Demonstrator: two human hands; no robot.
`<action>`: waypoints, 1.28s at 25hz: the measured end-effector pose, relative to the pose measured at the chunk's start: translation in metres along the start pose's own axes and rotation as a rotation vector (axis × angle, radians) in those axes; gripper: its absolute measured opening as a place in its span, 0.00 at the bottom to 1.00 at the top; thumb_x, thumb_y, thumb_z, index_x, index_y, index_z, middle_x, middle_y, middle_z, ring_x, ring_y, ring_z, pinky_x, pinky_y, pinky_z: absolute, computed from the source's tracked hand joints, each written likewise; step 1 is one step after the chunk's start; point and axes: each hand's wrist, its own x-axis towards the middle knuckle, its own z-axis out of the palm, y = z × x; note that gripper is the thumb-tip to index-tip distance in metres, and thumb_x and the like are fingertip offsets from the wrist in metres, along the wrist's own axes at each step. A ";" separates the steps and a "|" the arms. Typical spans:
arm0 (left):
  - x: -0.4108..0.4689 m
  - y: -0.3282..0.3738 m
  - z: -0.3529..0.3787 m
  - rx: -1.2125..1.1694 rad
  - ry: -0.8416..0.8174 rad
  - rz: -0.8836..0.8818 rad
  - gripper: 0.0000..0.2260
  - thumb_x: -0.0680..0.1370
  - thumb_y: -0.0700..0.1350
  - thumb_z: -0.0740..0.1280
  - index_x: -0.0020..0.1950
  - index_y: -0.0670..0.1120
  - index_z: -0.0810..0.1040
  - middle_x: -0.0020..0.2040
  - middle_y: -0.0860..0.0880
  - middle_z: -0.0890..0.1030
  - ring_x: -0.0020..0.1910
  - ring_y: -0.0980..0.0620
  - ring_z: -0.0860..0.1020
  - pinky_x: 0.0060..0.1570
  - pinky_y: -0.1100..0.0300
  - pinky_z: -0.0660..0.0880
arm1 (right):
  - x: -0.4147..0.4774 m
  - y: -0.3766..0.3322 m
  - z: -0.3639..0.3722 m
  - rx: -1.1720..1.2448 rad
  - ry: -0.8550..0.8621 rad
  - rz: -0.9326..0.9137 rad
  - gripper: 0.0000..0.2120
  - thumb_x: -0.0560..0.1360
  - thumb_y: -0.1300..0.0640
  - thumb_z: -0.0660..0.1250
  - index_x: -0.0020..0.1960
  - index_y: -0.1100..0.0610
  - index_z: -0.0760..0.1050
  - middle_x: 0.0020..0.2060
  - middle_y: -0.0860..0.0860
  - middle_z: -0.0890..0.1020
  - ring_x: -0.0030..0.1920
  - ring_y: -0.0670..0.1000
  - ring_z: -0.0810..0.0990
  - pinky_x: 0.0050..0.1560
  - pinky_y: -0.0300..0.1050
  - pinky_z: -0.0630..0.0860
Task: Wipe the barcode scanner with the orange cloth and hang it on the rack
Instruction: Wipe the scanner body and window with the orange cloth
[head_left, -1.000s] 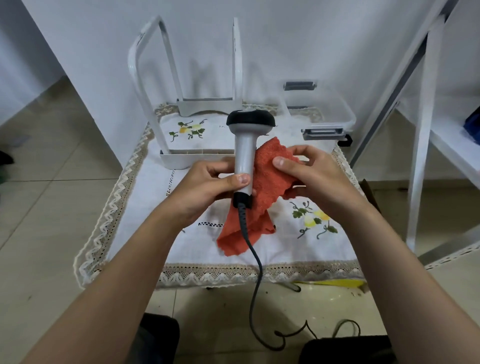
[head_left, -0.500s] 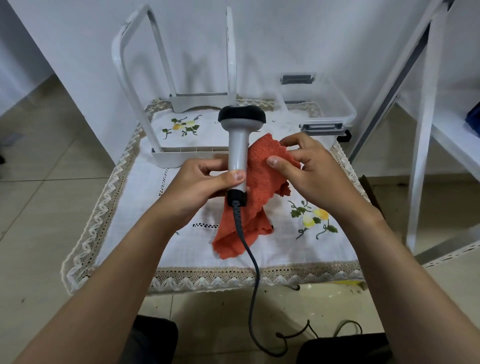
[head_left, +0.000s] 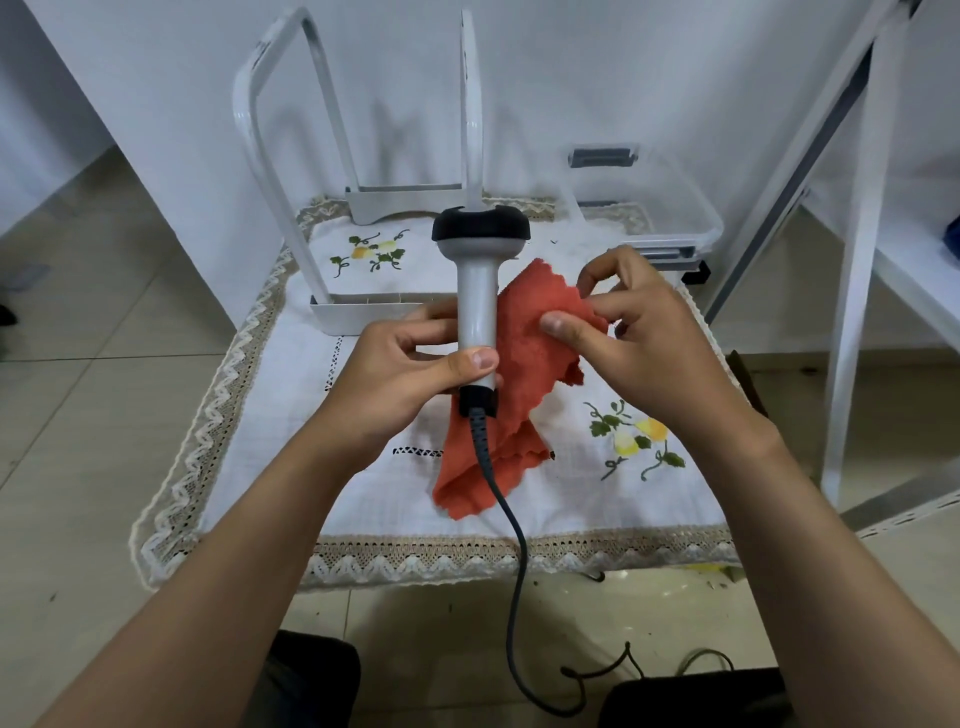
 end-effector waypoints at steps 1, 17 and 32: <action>0.000 0.000 -0.001 -0.006 -0.002 0.001 0.17 0.70 0.48 0.80 0.55 0.40 0.86 0.64 0.51 0.80 0.49 0.44 0.86 0.52 0.55 0.81 | 0.000 -0.002 -0.003 0.004 -0.020 0.002 0.16 0.77 0.43 0.72 0.37 0.53 0.86 0.62 0.44 0.75 0.60 0.50 0.72 0.58 0.38 0.67; -0.004 -0.002 0.027 -0.327 -0.058 0.010 0.13 0.72 0.42 0.77 0.55 0.38 0.84 0.58 0.32 0.75 0.43 0.44 0.85 0.45 0.55 0.81 | -0.005 -0.028 0.015 0.708 0.083 0.300 0.13 0.80 0.62 0.70 0.40 0.68 0.85 0.77 0.40 0.70 0.40 0.60 0.88 0.30 0.49 0.82; -0.001 -0.007 0.034 -0.320 0.039 -0.054 0.13 0.76 0.42 0.69 0.58 0.38 0.83 0.50 0.40 0.84 0.45 0.44 0.83 0.51 0.50 0.81 | 0.002 -0.025 0.020 1.407 0.290 0.600 0.14 0.84 0.54 0.65 0.55 0.66 0.79 0.45 0.59 0.83 0.35 0.51 0.88 0.35 0.39 0.85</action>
